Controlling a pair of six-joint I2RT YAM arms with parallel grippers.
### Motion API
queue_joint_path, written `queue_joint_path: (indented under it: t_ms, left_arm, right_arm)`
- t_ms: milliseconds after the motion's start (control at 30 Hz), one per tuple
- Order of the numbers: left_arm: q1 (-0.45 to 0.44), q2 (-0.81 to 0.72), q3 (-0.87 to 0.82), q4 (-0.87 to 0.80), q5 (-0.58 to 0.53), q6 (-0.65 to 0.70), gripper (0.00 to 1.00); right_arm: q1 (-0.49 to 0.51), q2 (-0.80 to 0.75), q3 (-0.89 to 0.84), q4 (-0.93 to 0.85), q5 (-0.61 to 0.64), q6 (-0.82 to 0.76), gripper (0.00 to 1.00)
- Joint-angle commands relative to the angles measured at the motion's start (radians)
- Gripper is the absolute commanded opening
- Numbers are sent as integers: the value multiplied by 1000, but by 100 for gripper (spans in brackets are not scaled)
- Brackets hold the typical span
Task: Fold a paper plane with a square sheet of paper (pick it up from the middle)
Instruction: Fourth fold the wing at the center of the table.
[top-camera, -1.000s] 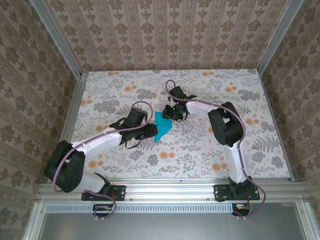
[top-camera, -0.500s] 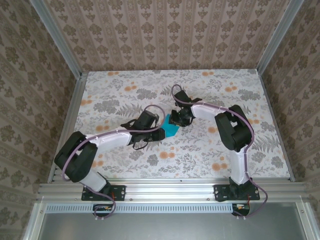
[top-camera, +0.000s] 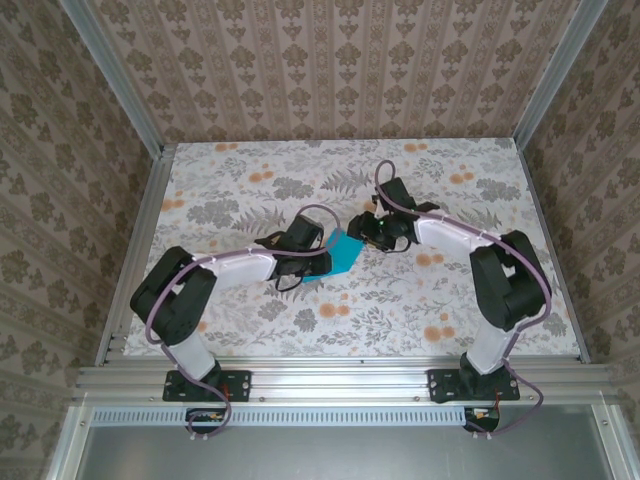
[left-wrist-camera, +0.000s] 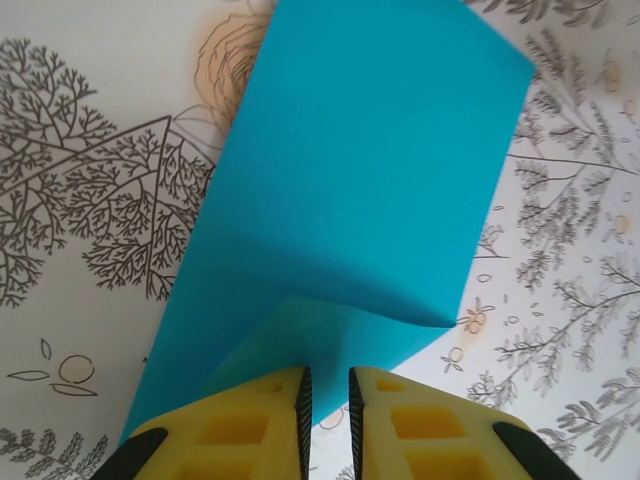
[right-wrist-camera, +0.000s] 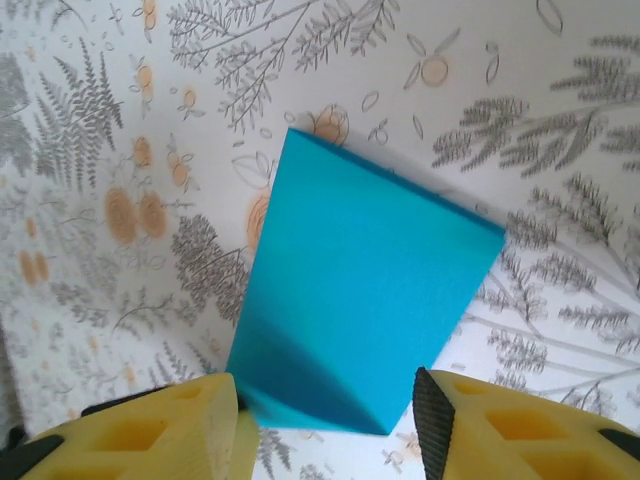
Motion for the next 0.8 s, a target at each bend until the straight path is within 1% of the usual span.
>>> queue_joint_path:
  t_ms: [0,133,300,533,767]
  left_arm:
    - [18,13,24,-22,-42,-2,18]
    - [42,24,4,12,-14,-38,18]
    - [59,55,-2,16,28,-90,18]
    - [62,88,16,-41,20,-119,14]
    - [77,97,18,-76,33,-167,13]
  right_arm:
    - [2,-50,-93,91,-68,74,55]
    - [17,-75,-183,165,-112,126,56]
    - [52,-63,-220,199,-126,181,55]
    - [85,-15,-224,234,-95,272,50]
    - [93,24,-229,237,-69,338,50]
